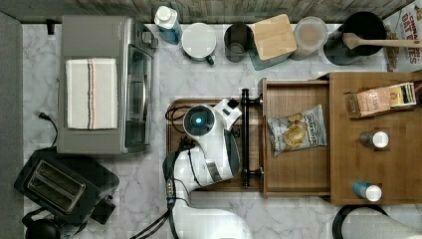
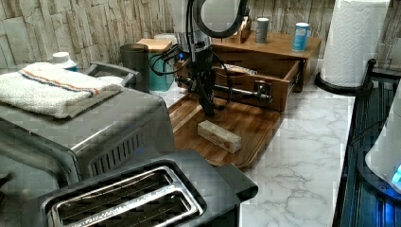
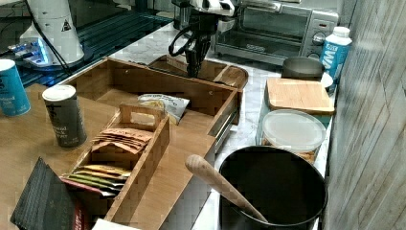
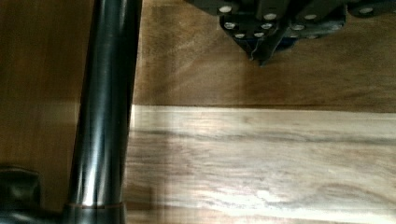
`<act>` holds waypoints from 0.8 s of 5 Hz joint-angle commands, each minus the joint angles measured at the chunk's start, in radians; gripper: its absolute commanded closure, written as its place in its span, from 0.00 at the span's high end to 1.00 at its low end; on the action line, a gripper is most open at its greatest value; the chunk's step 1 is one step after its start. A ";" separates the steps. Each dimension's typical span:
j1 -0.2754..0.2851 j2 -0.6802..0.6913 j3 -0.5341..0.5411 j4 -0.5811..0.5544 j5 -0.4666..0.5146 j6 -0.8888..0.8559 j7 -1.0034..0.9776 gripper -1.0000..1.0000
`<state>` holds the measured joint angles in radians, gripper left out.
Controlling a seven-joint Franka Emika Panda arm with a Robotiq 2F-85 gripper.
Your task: Close the drawer.
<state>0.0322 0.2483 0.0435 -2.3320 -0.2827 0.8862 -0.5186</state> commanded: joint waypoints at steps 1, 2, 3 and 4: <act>-0.079 -0.049 -0.044 -0.008 -0.024 0.045 -0.168 0.00; -0.091 -0.053 -0.075 0.001 -0.005 0.041 -0.223 0.00; -0.075 -0.073 -0.148 0.015 0.035 0.012 -0.300 0.00; -0.148 -0.069 -0.151 0.059 0.076 -0.036 -0.379 0.00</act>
<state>-0.0044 0.2063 -0.0462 -2.3320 -0.2224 0.8926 -0.8418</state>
